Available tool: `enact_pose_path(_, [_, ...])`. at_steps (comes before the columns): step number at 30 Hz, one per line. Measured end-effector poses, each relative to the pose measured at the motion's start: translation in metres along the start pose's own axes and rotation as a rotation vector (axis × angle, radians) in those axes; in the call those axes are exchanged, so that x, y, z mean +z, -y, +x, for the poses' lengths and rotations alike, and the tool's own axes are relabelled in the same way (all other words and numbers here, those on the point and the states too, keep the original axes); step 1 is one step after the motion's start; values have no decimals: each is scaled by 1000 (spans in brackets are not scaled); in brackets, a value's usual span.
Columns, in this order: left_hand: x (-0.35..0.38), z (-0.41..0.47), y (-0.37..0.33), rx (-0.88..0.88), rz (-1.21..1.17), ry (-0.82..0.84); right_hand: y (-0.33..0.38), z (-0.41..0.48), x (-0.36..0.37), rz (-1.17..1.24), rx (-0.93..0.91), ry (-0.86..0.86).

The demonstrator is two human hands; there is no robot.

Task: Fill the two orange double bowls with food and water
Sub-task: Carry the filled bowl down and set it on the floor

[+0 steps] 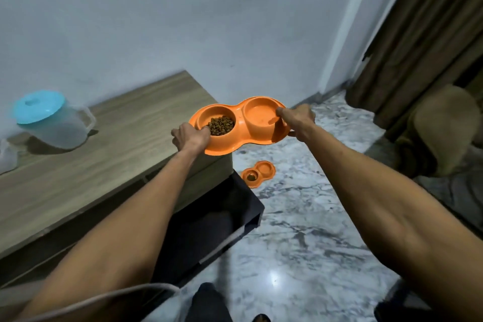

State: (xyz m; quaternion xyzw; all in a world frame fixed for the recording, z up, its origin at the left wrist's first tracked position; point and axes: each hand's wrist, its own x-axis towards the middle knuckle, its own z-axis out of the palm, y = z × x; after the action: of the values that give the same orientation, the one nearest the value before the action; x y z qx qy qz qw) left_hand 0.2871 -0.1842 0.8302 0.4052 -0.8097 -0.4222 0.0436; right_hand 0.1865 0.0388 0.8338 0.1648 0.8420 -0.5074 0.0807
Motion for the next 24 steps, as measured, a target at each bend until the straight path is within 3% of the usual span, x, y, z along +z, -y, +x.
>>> enact_pose_path(11, [176, 31, -128, 104, -26, 85, -26, 164, -119, 66, 91, -120])
enact_pose_path(24, [358, 124, -213, -15, -17, 111, -55, 374, -147, -7, 131, -124])
